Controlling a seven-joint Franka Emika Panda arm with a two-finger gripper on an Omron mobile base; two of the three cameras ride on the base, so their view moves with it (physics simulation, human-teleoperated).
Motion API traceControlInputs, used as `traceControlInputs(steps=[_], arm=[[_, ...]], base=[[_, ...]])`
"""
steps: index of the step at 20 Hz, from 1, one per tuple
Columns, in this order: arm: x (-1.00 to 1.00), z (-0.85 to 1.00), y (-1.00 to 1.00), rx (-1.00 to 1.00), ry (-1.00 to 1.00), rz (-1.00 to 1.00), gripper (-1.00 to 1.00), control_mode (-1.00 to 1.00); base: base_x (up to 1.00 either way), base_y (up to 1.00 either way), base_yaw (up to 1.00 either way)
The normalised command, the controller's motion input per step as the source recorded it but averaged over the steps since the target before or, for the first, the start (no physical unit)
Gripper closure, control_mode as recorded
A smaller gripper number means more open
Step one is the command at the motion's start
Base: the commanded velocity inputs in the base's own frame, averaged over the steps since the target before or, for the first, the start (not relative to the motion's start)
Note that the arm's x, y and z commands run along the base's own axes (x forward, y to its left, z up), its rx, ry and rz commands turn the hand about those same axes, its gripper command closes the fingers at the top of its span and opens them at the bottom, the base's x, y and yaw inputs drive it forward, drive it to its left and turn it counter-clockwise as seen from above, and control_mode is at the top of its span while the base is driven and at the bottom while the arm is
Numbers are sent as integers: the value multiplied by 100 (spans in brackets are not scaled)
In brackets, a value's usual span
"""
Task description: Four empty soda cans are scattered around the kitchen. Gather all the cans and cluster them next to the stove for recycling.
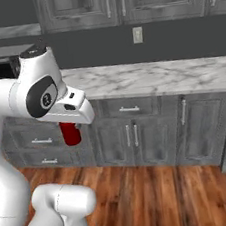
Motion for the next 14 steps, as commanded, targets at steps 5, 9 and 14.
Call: traceControlInputs(steps=[5,9,14], arm=[[0,0,0,0,0,0,100,100],[0,0,0,0,0,0,100,100],[0,0,0,0,0,0,100,100]], base=[[82,73,0],[29,100,0],[10,100,0]])
